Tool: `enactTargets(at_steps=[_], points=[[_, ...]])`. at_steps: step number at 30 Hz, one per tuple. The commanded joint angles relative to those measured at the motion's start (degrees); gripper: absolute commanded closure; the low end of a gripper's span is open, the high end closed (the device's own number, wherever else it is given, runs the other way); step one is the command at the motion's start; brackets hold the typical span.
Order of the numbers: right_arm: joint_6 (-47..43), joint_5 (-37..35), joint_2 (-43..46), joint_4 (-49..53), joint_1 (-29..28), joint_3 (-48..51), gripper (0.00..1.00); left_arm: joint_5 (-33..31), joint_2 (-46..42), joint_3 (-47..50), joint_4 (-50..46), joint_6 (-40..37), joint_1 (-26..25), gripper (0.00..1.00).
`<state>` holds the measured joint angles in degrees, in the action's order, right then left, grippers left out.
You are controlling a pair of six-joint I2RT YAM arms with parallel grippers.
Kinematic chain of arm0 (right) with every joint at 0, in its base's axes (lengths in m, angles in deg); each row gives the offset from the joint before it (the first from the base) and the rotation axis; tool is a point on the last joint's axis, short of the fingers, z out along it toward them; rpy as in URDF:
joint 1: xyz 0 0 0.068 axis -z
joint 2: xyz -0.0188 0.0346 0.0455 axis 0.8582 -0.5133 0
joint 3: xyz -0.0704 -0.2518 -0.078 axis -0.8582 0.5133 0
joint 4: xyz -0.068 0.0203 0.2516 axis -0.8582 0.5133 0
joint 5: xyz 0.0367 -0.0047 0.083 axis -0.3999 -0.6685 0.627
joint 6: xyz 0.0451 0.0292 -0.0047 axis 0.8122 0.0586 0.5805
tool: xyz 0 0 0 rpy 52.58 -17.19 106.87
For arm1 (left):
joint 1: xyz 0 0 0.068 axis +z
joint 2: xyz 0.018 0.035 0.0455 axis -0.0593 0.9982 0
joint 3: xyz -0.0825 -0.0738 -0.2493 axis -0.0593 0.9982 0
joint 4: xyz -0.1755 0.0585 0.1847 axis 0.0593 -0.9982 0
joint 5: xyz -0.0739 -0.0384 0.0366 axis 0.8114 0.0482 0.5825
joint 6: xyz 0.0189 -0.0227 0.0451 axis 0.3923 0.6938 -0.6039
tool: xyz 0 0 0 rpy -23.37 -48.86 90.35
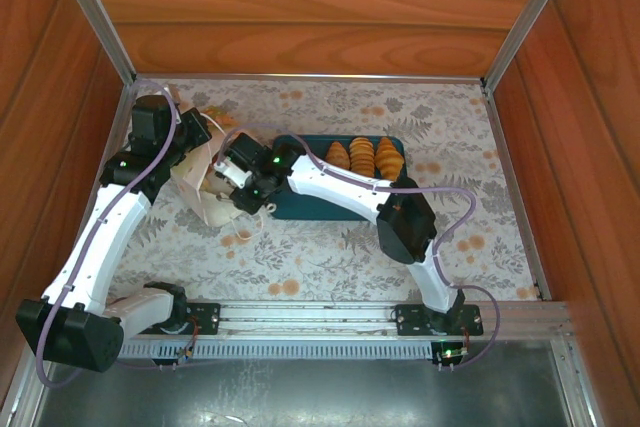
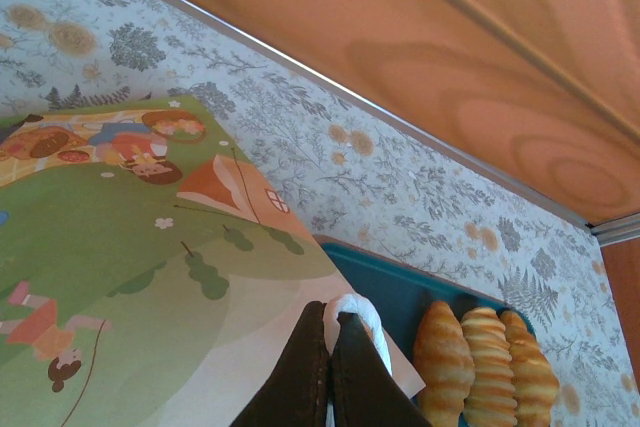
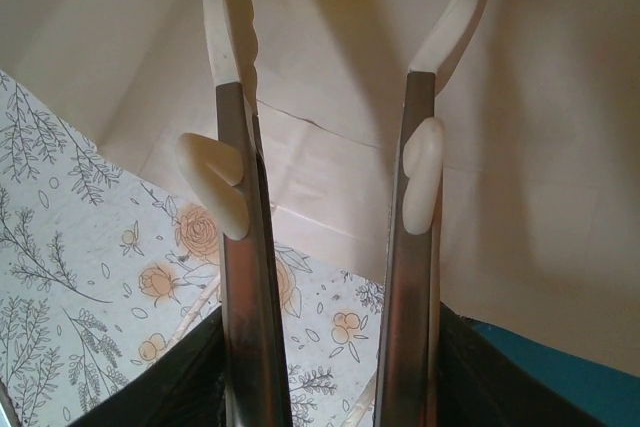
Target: Take the fake bread out of the paper bag
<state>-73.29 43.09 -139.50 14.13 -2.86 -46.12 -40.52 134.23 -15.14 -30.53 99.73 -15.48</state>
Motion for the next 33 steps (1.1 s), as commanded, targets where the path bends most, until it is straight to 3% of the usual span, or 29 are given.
enactTargets(at_steps=[1, 11, 19, 33], points=[[0.05, -1.11, -1.20, 1.37, -0.52, -2.08, 0.52, -0.13, 0.14, -1.70, -0.08, 0.61, -0.23, 1.00], [3.79, -4.46, 0.07, 2.47, -0.47, -1.64, 0.63, -0.87, -0.21, -1.59, -0.03, 0.27, -0.17, 1.00], [7.77, -6.53, 5.43, -1.93, 0.07, 4.88, 0.74, -1.82, -1.27, -0.91, -0.04, -0.10, -0.21, 1.00], [12.81, -4.67, 10.61, -4.25, 0.98, 9.32, 0.69, -1.60, -1.91, -0.67, -0.03, 0.11, -0.22, 1.00]])
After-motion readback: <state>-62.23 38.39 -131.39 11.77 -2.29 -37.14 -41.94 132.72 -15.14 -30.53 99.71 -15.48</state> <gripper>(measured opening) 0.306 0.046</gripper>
